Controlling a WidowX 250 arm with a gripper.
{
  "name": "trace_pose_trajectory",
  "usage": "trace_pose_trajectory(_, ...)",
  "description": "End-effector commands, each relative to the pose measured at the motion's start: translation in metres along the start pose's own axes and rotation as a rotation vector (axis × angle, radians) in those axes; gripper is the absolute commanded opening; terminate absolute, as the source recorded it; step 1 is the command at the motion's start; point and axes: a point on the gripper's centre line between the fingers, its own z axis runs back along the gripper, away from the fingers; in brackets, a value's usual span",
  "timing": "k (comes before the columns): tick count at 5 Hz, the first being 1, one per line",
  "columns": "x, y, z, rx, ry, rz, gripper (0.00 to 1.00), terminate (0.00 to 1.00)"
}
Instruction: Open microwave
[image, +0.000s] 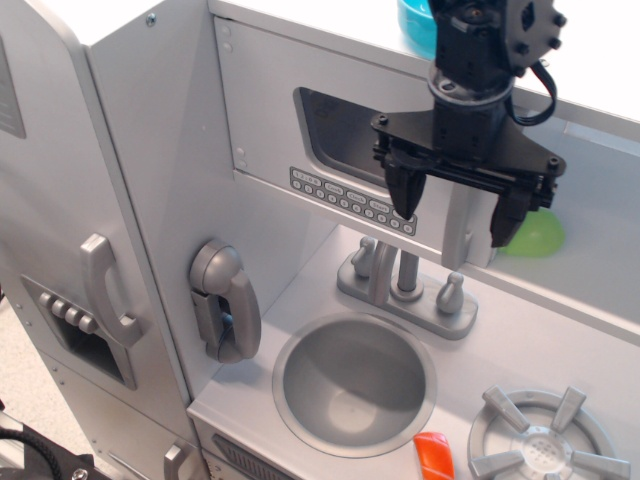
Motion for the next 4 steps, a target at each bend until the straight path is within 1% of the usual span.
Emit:
trace_pose_trajectory(1, 0.0140, -0.0020, 0.0215, -0.016, -0.181, -0.031, 1.00, 0.00)
trace_pose_trajectory(2, 0.0137, -0.0030, 0.0238, -0.023, -0.193, -0.027, 0.00, 0.00)
trace_pose_trajectory(4, 0.0148, -0.0085, 0.0204, -0.107, -0.230, 0.000, 0.00, 0.00)
